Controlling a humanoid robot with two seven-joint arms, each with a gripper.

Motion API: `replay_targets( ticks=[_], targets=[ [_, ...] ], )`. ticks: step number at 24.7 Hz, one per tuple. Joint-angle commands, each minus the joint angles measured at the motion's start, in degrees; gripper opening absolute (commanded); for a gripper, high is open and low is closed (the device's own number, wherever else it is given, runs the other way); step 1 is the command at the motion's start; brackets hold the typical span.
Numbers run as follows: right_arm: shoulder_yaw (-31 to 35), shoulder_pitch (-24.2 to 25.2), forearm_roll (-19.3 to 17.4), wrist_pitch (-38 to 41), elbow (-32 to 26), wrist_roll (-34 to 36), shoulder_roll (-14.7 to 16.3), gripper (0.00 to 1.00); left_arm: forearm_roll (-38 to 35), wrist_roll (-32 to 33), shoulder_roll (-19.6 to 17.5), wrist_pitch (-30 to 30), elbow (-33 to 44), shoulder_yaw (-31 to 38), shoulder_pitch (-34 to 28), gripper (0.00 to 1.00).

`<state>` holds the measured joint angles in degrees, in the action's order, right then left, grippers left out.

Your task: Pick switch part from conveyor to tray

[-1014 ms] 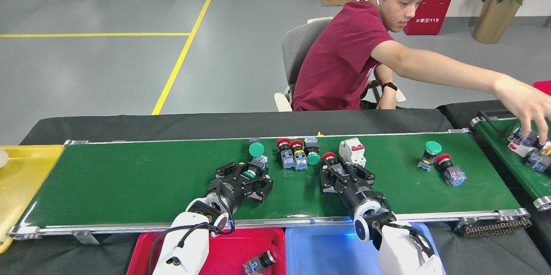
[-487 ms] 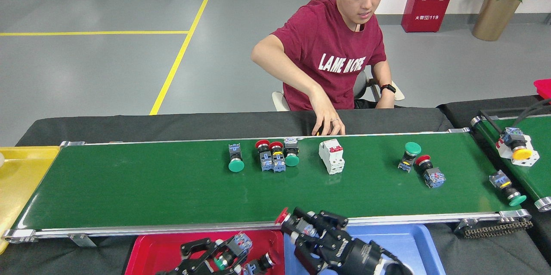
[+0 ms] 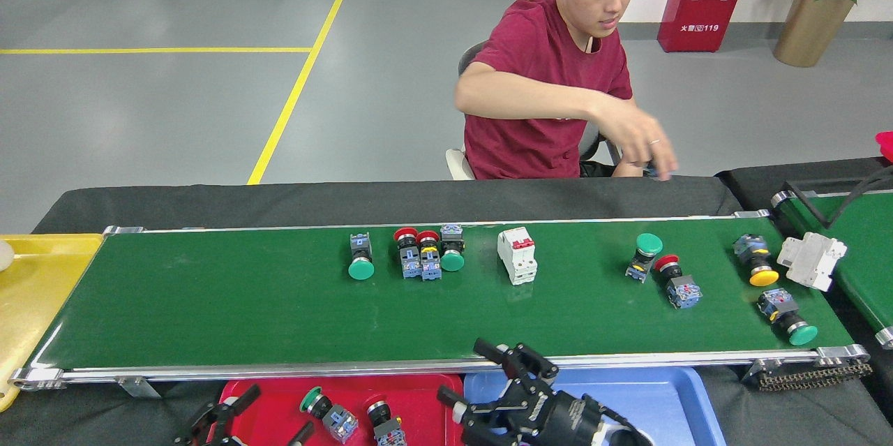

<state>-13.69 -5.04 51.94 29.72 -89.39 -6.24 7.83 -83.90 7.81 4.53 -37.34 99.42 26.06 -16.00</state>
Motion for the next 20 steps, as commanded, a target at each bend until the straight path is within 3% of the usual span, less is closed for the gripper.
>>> replay_targets(
  ticks=[1,6,9,12,15,20],
  targets=[
    [5.78,0.12,-0.26,0.25,-0.43,0.61,0.35,0.99,0.32,-0.60,-0.13,2.98,0.69,2.42,0.09,1.00],
    [17.38,3.99,-0.17,0.16,-0.87,1.14,0.08,0.98,-0.12,-0.60,-0.13,2.98,1.04,1.89,0.88,1.00],
    [21.52,8.73,0.54,-0.11,-1.48,3.43,-0.09,0.94,-0.74,-0.51,-0.22,3.24,1.48,0.13,1.32,1.00],
    [21.34,13.92,4.23,-8.19,-3.33,8.52,-0.44,0.93,-6.45,-0.51,0.04,7.72,1.13,-4.00,4.75,1.00],
    [21.16,15.41,7.65,-15.57,-3.95,11.25,-1.32,0.94,-11.64,0.02,0.13,14.84,-1.07,-11.12,12.04,1.00],
    [15.71,17.61,12.31,-23.92,-4.03,15.03,-1.50,0.94,-13.92,0.19,-0.22,20.20,-14.96,-15.33,24.96,1.00]
  ],
)
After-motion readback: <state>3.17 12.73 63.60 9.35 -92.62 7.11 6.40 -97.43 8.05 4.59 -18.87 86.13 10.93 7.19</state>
